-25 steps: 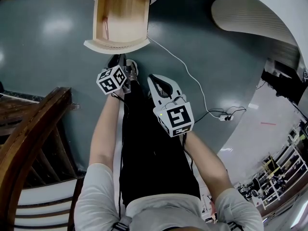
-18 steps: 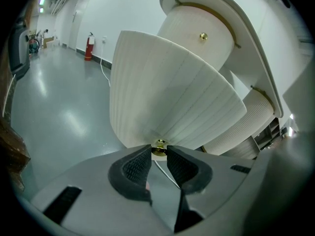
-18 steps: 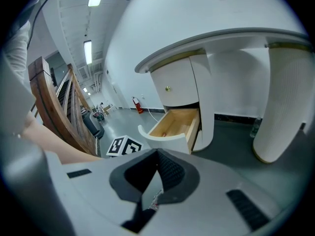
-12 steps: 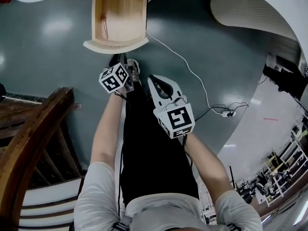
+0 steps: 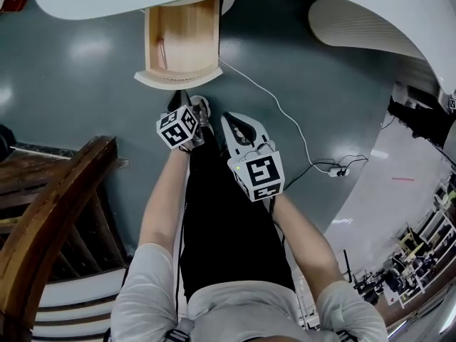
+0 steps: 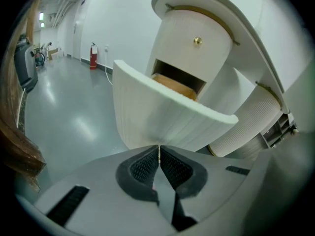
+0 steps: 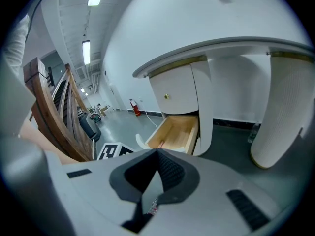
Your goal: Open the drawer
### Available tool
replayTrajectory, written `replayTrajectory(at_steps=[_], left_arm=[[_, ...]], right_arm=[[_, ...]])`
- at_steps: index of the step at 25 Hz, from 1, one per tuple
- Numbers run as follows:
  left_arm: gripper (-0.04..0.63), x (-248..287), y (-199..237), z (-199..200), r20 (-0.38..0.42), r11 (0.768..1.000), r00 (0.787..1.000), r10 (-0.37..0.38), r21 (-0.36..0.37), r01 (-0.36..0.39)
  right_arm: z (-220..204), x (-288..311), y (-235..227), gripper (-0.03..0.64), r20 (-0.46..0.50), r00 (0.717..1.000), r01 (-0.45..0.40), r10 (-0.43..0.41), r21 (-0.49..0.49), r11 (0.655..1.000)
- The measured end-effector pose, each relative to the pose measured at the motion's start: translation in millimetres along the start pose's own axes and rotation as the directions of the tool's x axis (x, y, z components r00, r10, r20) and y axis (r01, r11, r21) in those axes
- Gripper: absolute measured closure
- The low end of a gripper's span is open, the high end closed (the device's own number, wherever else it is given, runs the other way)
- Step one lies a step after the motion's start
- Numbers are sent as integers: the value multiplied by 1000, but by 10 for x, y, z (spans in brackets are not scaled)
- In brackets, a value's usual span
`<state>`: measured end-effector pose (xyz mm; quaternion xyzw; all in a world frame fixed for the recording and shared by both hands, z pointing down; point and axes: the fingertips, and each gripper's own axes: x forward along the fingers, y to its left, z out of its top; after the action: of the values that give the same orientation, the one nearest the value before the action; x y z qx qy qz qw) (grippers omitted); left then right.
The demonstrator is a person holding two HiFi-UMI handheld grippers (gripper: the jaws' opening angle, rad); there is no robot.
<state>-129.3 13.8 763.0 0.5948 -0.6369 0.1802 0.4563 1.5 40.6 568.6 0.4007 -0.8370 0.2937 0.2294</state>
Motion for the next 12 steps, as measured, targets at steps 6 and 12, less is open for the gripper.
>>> replayTrajectory(at_steps=[6, 12], left_arm=[[589, -429, -231, 248, 47, 998, 997, -68, 0, 68], [589, -1019, -444, 482, 95, 995, 990, -100, 16, 99]], right_arm=[[297, -90, 25, 604, 25, 999, 19, -19, 13, 1000], [529, -227, 88, 604, 42, 999, 18, -19, 25, 1000]])
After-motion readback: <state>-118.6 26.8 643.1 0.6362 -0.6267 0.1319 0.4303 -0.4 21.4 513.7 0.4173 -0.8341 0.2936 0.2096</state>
